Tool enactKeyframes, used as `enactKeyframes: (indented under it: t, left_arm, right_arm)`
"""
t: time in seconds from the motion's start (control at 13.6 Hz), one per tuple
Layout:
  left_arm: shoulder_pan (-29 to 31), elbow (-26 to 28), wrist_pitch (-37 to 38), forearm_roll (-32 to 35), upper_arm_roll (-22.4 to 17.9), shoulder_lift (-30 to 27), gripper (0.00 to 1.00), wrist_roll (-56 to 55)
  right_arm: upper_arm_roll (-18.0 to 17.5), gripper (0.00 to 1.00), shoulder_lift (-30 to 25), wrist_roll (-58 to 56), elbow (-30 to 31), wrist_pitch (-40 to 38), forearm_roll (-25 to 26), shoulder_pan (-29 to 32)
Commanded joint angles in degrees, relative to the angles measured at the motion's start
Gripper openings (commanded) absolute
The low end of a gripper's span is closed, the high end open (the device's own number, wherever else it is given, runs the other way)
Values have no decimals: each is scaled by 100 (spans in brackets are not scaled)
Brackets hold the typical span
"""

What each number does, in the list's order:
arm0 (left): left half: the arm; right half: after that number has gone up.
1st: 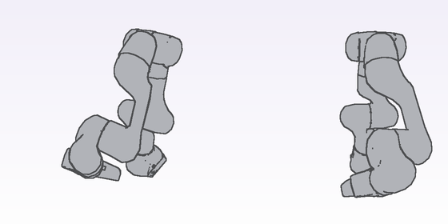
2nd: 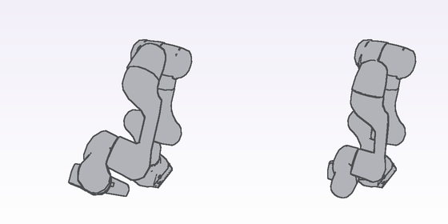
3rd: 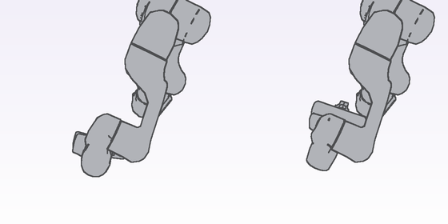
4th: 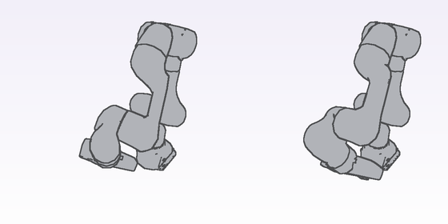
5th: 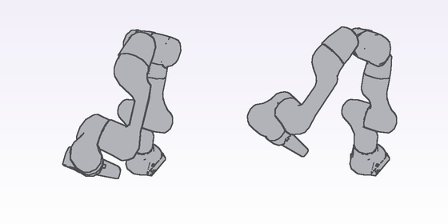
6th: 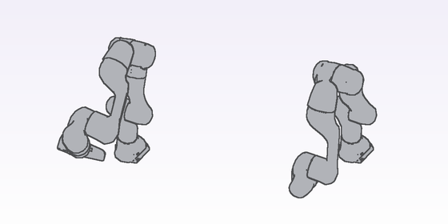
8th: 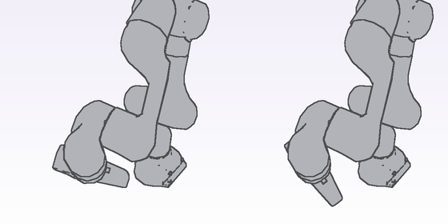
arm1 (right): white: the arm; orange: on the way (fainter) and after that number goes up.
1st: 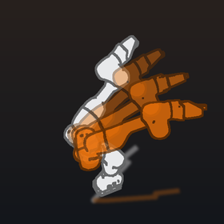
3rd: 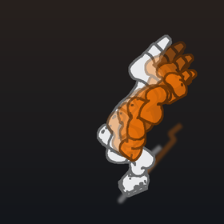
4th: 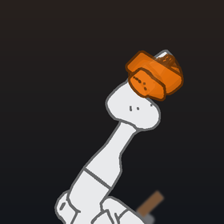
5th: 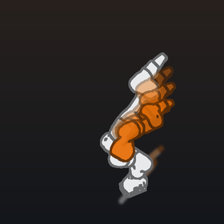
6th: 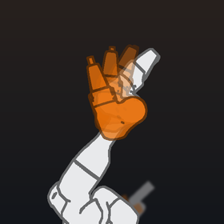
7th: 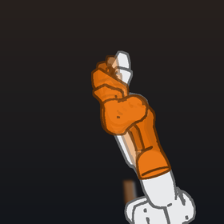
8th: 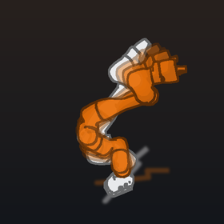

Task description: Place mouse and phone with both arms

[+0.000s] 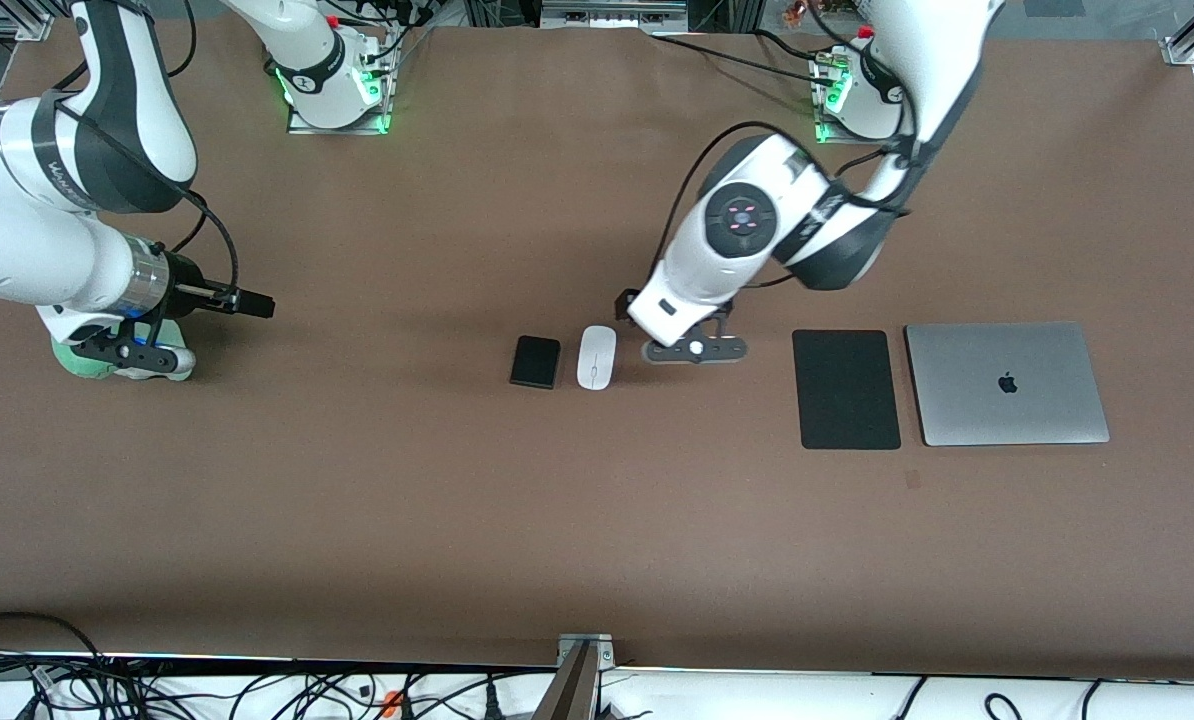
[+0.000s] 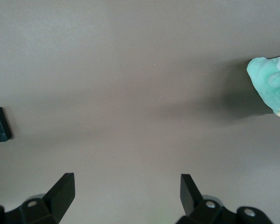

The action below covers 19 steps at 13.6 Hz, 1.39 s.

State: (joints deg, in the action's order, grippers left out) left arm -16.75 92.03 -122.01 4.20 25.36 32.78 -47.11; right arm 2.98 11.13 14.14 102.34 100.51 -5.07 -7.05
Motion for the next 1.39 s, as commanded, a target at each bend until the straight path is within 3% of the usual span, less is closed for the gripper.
enactKeyframes:
  t: [0.0, 0.51, 0.88, 1.32]
  left_arm:
    - [-442, -150, -567, 440, -66, 526, 100, -807]
    - [-751, -159, -1526, 828, -153, 1300, 100, -827]
    - [-1014, -571, -1536, 1081, -268, 1652, 100, -809]
    - [-1015, -599, -1545, 1232, -338, 1740, 100, -748]
  right_arm:
    - [9, 100, -67, 150, 75, 101, -117, -42]
    - [9, 100, -67, 142, 66, 101, -144, -42]
    - [9, 100, -67, 142, 58, 162, -144, -51]
    - [9, 100, -67, 80, 58, 171, -135, -42]
